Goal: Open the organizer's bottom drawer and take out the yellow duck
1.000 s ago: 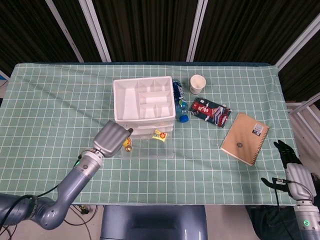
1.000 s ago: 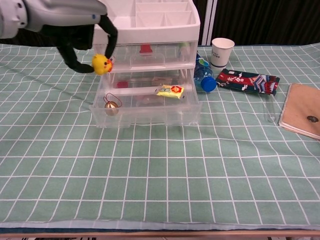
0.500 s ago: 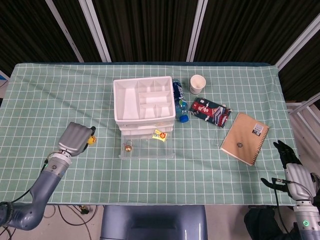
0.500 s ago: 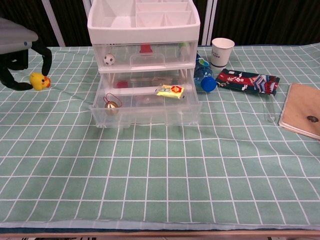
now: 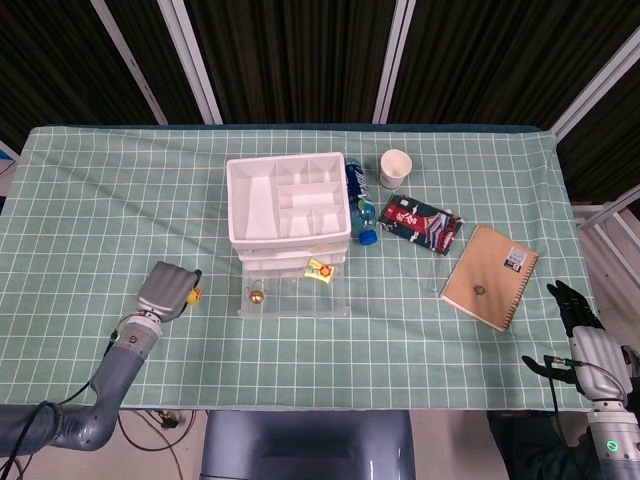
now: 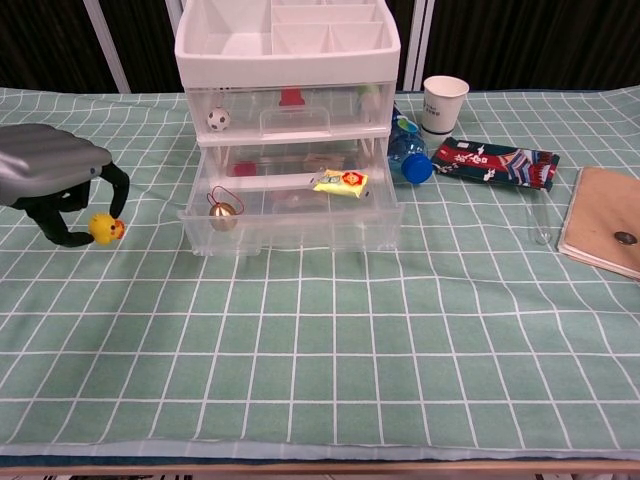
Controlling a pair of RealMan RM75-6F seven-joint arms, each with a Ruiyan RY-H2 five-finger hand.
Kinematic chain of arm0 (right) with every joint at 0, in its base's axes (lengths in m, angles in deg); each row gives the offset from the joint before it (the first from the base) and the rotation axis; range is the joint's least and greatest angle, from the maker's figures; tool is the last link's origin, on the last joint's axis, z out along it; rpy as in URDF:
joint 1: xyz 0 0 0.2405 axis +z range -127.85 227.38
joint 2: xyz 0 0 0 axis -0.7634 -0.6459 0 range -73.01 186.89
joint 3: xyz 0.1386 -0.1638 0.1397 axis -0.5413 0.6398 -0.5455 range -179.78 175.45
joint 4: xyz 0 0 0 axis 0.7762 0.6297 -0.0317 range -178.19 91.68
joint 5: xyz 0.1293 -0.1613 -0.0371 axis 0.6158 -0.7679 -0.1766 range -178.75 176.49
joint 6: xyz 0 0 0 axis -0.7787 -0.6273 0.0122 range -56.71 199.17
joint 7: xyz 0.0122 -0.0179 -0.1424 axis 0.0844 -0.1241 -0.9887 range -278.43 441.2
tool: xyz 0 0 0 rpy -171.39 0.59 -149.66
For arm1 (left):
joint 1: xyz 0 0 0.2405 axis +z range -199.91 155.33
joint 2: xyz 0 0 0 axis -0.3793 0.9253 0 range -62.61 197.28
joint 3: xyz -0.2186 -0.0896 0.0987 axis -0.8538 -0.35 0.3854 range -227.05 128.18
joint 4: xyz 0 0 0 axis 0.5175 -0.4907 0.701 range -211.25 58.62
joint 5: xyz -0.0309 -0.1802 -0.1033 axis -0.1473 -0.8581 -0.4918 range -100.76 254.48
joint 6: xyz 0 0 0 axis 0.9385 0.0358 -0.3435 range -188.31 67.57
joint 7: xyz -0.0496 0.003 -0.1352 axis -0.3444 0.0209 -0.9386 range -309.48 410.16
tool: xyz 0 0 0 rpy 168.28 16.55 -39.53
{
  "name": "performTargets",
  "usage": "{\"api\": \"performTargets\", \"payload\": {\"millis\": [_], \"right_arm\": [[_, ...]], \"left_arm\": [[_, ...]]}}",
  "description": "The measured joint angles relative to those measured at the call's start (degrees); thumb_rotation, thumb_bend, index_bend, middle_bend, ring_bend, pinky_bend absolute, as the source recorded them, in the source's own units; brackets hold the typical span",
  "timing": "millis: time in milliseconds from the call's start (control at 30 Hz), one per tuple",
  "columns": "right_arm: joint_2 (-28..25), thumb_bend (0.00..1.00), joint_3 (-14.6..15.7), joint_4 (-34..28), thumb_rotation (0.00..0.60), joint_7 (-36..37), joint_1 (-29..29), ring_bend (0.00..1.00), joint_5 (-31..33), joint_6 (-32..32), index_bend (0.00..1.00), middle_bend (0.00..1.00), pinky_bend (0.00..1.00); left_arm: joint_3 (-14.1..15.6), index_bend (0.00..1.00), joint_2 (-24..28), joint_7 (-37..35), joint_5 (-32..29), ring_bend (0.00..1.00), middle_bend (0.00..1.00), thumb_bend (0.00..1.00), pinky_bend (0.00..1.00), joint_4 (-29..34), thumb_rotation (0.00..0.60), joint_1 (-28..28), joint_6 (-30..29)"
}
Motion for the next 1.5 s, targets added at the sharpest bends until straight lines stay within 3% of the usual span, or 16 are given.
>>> {"api": "performTargets", "payload": {"millis": [333, 567, 767, 833, 900, 1033, 1100, 1200, 1267, 1333, 1500], "right_arm": [[0.04, 0.04, 0.01, -0.01, 0.6, -0.15, 0.0, 0.0, 0.04, 0.02, 0.0, 0.0, 0.22], [0.02, 0.04, 0.02, -0.05, 0.6, -0.2, -0.04, 0.0, 0.05, -0.03, 0.0, 0.0, 0.22], [0.02, 0.04, 0.02, -0.04, 0.6, -0.17, -0.06, 0.0, 0.0, -0.09, 0.0, 0.0, 0.22], [0.01, 0.04, 0.0, -0.03, 0.6, -0.12, -0.06, 0.0, 0.02, -0.1, 0.0, 0.0, 0.22], [0.0, 0.04, 0.01, 0.02, 0.6, -0.1, -0.05, 0.0, -0.01, -0.08, 0.0, 0.0, 0.22], [0.01, 0.04, 0.02, 0.19, 0.6, -0.26, -0.02, 0.0, -0.14, -0.12, 0.0, 0.0, 0.22], [0.05, 0.04, 0.03, 0.44, 0.6, -0.64, -0.01, 0.0, -0.42, -0.34, 0.0, 0.0, 0.22], [0.28, 0.04, 0.1, 1.08, 0.6, -1.92, -0.03, 0.0, -1.23, -1.04, 0.0, 0.0, 0.22], [0.57, 0.04, 0.17, 1.48, 0.6, -2.68, -0.05, 0.0, -1.74, -1.49, 0.0, 0.0, 0.22], [0.86, 0.04, 0.21, 1.85, 0.6, -3.25, -0.09, 0.0, -2.04, -1.9, 0.0, 0.0, 0.22], [1.33, 0.04, 0.15, 2.62, 0.6, -4.31, -0.11, 0.0, -2.41, -2.49, 0.0, 0.0, 0.22]], "left_arm": [[-0.46, 0.52, -3.02, 2.96, -1.48, 1.0, 1.0, 0.26, 1.0, -2.47, 0.6, 1.06, 1.54], [-1.03, 0.42, -3.3, 3.62, -1.64, 1.0, 1.0, 0.14, 1.0, -2.61, 0.6, 1.95, 1.24], [-1.79, 0.34, -2.63, 3.1, -0.41, 1.0, 1.0, 0.12, 1.0, -1.56, 0.6, 2.87, -0.12], [-2.11, 0.32, -2.27, 2.45, 0.4, 0.98, 0.97, 0.12, 1.0, -0.96, 0.6, 3.31, -1.02], [-2.47, 0.3, -1.71, 1.39, 1.84, 0.92, 0.88, 0.12, 0.98, -0.15, 0.6, 4.05, -2.54], [-2.85, 0.22, -0.63, -1.59, 6.25, 0.65, 0.49, 0.13, 0.74, 1.33, 0.6, 6.2, -6.93], [-2.78, 0.2, -0.06, -3.52, 9.49, 0.5, 0.37, 0.13, 0.63, 2.05, 0.6, 7.94, -10.41], [-2.19, 0.07, 0.79, -6.45, 15.26, 0.18, 0.11, 0.13, 0.34, 2.86, 0.6, 10.91, -16.02], [-1.26, 0.02, 1.56, -8.85, 19.77, 0.06, 0.02, 0.12, 0.21, 3.27, 0.6, 13.42, -19.96], [-0.04, 0.0, 2.46, -10.98, 23.53, 0.01, 0.0, 0.1, 0.11, 3.48, 0.6, 16.02, -23.35], [3.34, 0.0, 5.03, -15.71, 29.59, 0.0, 0.0, 0.07, 0.02, 2.85, 0.6, 23.17, -30.85]]}}
